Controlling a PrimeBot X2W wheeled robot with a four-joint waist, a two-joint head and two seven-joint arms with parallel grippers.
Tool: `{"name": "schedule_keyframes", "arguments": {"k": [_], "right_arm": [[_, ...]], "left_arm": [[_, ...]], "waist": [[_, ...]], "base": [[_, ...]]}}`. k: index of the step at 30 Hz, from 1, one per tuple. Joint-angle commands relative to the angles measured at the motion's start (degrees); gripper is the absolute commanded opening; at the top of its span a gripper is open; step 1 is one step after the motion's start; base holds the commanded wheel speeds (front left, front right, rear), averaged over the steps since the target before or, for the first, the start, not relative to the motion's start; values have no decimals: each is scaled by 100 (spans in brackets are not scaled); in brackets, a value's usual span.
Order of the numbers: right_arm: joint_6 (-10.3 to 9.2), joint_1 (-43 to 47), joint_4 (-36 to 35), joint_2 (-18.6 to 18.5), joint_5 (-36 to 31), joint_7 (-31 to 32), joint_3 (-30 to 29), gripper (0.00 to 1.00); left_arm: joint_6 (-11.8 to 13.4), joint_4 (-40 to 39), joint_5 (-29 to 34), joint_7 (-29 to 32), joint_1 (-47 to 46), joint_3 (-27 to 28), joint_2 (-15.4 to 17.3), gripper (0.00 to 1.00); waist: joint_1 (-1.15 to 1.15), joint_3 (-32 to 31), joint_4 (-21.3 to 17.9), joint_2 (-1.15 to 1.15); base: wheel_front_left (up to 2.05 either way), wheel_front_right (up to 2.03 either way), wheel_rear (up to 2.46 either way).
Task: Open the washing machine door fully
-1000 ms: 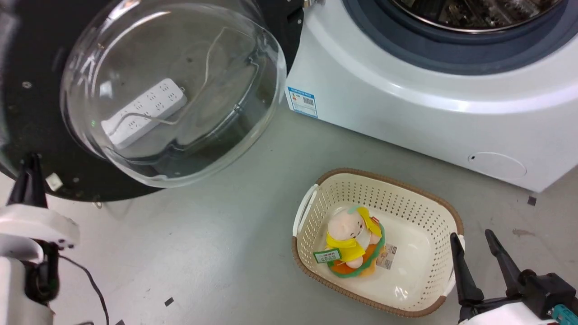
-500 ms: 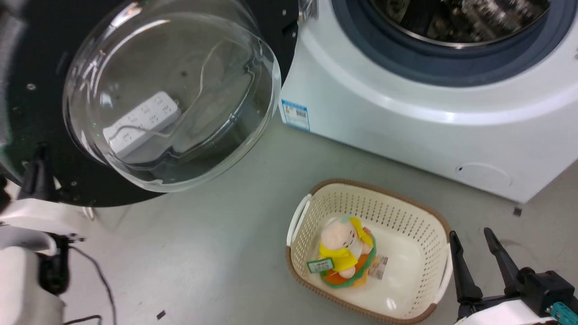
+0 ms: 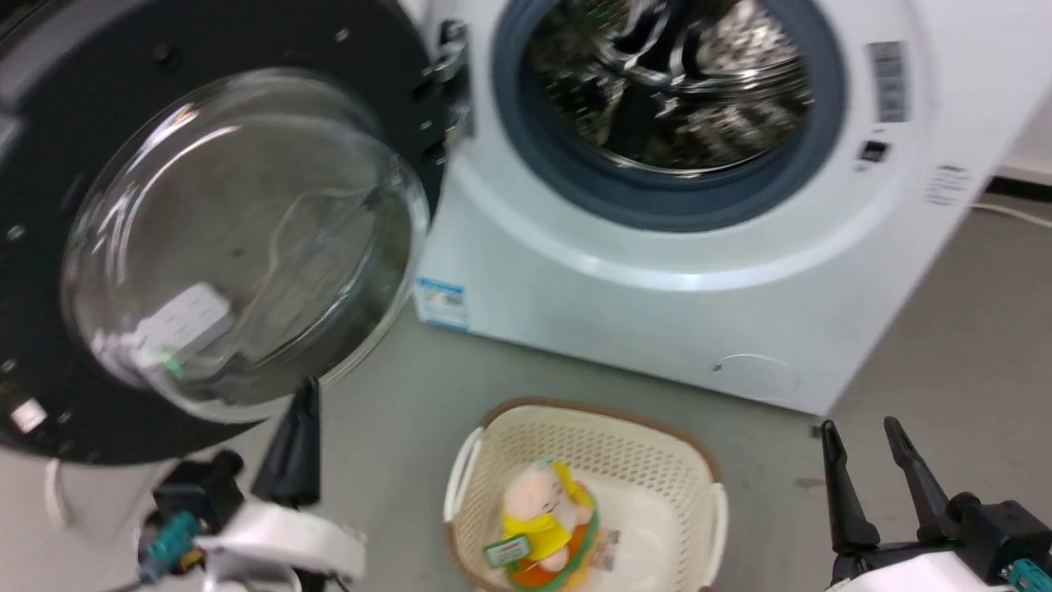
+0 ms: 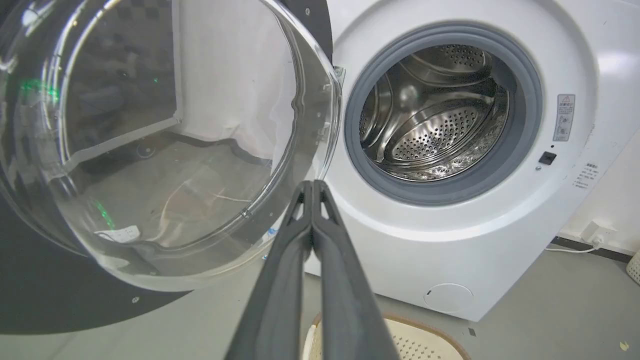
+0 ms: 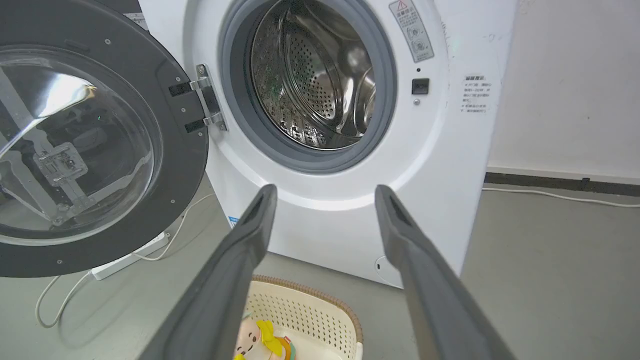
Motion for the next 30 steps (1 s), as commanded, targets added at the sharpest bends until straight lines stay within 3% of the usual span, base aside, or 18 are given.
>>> {"name": "schedule_keyframes", "arguments": {"k": [1, 7, 13, 14, 15, 16, 30], "right_arm": [[6, 96, -64, 30, -30, -24, -16, 100], [6, 197, -246, 41, -81, -25, -54, 100], [6, 270, -327, 43, -114, -25, -24, 100], [6, 279, -328, 43, -116, -25, -23, 100], [6, 284, -330, 43, -121, -25, -14, 100], [6, 290, -331, 43, -128, -25, -6, 100], [6, 337, -244, 44, -236, -26, 73, 100]], "left_arm": [[60, -65, 41, -30, 160, -26, -72, 0], [287, -343, 304, -30, 711, -35, -359, 0], [293, -425, 553, -31, 1039, -53, -504, 0], [301, -420, 606, -31, 1078, -65, -519, 8], [314, -408, 675, -31, 1108, -76, -528, 89], [321, -398, 741, -31, 1129, -91, -537, 100], [279, -466, 1254, -31, 1208, -190, -637, 100]], "waist": [[1, -280, -380, 0], [1, -394, -954, 0], [1, -385, -1346, 0], [1, -380, -1396, 0], [1, -375, -1440, 0], [1, -369, -1477, 0], [1, -334, -1657, 0]], "base": [[0, 0, 0], [0, 0, 0], [0, 0, 0], [0, 0, 0], [0, 0, 0], [0, 0, 0], [0, 0, 0]]}}
